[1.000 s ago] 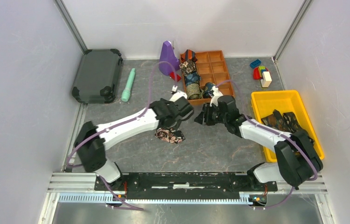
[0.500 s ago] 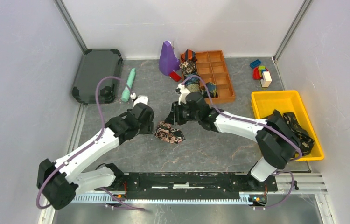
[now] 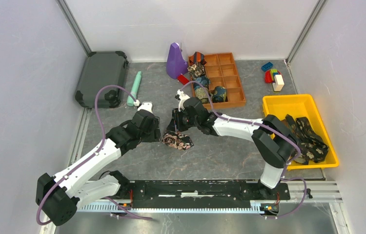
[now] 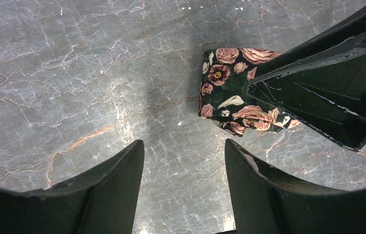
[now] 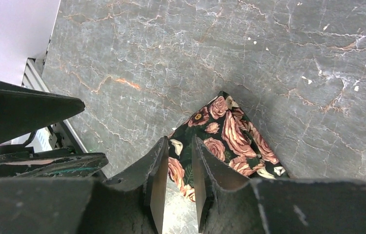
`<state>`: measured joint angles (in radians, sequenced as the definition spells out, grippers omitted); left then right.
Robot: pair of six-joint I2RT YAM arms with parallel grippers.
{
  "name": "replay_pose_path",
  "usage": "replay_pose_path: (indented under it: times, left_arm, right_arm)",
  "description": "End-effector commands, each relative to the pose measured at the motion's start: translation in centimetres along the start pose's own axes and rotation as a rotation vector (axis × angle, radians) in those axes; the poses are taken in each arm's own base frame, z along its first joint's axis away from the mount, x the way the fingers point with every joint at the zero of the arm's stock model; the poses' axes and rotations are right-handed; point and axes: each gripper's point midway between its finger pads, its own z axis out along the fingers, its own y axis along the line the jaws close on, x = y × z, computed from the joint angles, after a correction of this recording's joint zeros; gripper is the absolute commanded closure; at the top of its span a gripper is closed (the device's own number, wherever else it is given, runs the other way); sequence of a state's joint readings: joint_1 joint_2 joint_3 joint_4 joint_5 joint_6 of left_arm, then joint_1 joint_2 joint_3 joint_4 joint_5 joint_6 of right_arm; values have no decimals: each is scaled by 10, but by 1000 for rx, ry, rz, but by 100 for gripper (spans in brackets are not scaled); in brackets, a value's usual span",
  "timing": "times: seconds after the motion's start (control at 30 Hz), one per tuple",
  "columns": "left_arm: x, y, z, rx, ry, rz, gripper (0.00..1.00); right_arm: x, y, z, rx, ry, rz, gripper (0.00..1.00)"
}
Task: Roll the ties
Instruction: Roll the tie at the center of the board.
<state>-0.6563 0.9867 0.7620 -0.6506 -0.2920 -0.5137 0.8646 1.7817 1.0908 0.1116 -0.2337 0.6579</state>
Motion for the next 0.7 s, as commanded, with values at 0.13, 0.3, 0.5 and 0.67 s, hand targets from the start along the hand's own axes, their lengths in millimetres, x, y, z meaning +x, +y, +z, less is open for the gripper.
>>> replay_pose_path:
  times: [0.13, 0.3, 0.5, 0.67]
  left_arm:
    - [-8, -13, 2, 59, -30, -58, 32]
    - [-6, -15, 5, 64, -22, -55, 32]
    - [-4, -20, 6, 91, -11, -54, 32]
    - [3, -22, 7, 108, 11, -68, 33]
  right_arm:
    - [12, -2, -7, 20, -5, -12, 70]
    - [18, -5, -14, 27, -5, -14, 71]
    - [21, -7, -18, 31, -4, -19, 71]
    - [27, -11, -21, 35, 0, -20, 71]
